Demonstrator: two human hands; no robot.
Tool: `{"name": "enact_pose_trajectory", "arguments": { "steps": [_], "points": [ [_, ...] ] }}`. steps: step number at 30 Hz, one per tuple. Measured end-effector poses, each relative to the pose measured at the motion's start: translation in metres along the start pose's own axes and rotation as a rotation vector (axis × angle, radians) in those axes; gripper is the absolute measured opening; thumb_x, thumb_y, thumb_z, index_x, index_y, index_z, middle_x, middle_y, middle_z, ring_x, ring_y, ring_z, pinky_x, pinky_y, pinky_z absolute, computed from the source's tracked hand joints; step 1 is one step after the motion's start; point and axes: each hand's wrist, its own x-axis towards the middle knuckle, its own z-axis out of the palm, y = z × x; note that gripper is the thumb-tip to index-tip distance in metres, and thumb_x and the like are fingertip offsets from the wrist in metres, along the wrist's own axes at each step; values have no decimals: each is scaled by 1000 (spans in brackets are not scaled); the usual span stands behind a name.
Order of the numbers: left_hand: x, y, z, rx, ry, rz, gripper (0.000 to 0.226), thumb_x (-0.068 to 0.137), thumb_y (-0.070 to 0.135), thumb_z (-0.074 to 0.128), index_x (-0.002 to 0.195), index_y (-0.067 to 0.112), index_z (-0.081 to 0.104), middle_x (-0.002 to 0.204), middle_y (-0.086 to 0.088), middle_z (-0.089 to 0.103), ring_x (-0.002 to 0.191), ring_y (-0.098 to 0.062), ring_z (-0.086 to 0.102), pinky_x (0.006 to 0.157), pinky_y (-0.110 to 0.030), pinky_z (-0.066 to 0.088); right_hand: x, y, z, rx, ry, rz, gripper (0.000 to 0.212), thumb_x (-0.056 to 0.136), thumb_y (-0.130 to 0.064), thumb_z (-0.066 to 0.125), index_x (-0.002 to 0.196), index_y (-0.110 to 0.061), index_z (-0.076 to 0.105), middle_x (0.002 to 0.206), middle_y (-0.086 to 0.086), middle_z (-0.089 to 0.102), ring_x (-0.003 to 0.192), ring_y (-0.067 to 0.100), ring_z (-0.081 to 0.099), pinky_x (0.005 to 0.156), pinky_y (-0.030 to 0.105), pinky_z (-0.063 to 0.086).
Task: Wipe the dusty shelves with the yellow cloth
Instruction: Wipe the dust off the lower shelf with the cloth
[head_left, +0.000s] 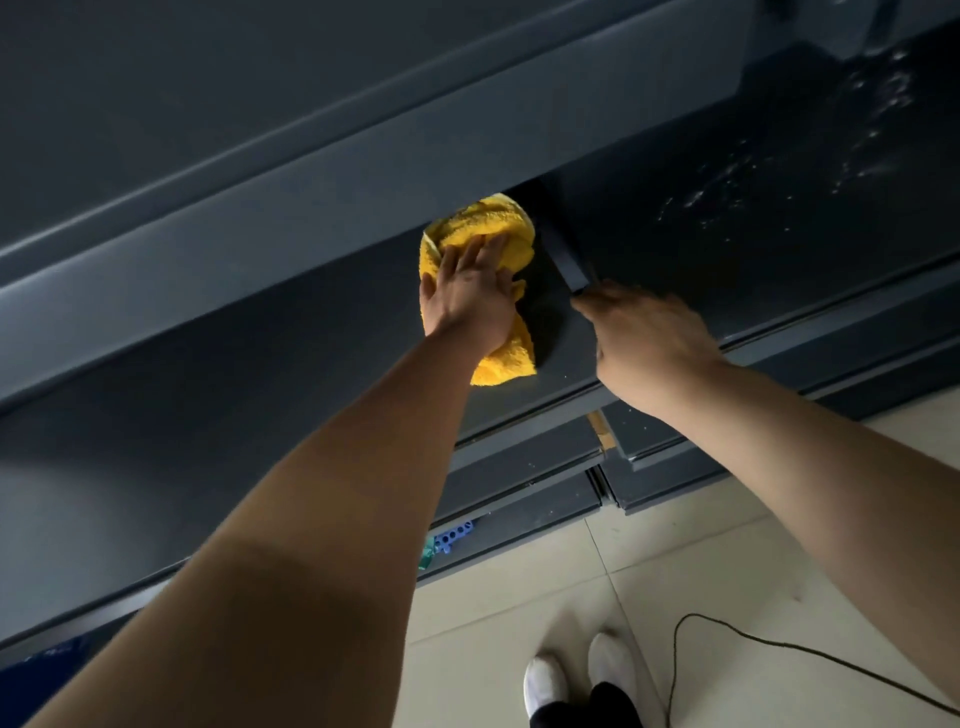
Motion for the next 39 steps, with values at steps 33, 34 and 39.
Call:
{"name": "enact_pose_trajectory", "arguments": {
  "steps": [33, 34, 39],
  "points": [
    [-72, 20, -4, -144, -84, 213, 38, 98, 31, 45, 135, 41, 46, 142, 4, 48, 132, -25, 40, 114, -40, 23, -53, 10, -1, 66, -69, 88, 47, 91, -3, 51, 138, -8, 46, 143, 8, 47, 135, 24, 41, 106, 39, 42],
    [-77, 19, -3, -163, -78, 230, 37, 97, 30, 47, 133, 41, 49, 141, 5, 49, 132, -24, 41, 114, -40, 23, -55, 8, -1, 66, -74, 98, 47, 91, -5, 51, 138, -8, 45, 142, 8, 47, 134, 24, 42, 105, 39, 43],
    [-101, -2, -5, -281, -108, 296, 35, 94, 18, 53, 122, 37, 60, 134, 5, 55, 126, -23, 44, 111, -42, 30, -61, -12, -1, 78, -72, 110, 44, 87, -4, 52, 131, -13, 51, 126, 8, 56, 114, 28, 56, 88, 40, 53]
  ]
}}
